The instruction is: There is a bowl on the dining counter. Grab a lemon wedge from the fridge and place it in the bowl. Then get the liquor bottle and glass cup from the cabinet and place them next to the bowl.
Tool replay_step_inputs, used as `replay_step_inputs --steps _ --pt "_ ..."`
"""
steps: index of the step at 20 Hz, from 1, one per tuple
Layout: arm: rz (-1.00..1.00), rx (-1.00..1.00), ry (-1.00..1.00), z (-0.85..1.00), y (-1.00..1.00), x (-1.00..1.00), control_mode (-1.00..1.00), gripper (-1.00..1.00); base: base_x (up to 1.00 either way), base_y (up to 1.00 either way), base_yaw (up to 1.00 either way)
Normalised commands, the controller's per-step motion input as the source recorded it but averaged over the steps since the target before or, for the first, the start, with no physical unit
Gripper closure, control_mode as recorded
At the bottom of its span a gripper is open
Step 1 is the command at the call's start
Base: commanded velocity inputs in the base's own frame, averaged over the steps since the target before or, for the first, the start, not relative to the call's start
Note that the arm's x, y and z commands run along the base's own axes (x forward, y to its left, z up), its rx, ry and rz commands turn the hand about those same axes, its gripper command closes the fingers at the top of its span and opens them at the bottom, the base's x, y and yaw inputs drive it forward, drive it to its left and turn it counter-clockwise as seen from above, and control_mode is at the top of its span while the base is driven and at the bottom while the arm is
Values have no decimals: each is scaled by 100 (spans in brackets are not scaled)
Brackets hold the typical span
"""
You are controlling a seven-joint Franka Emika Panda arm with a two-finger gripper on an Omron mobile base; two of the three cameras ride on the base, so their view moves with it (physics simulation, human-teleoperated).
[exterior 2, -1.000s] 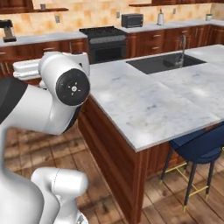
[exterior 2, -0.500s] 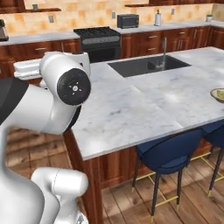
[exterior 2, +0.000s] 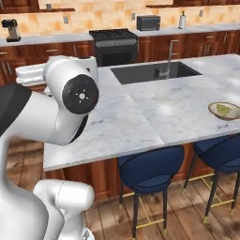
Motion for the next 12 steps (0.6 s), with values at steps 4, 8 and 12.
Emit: replay_step_inputs --steps 4,8,12 --pt "0 0 0 0 0 0 100 100 27 -56 41" --pt "0 0 0 0 0 0 100 100 51 -72 34" --pt "0 0 0 0 0 0 100 100 37 -99 21"
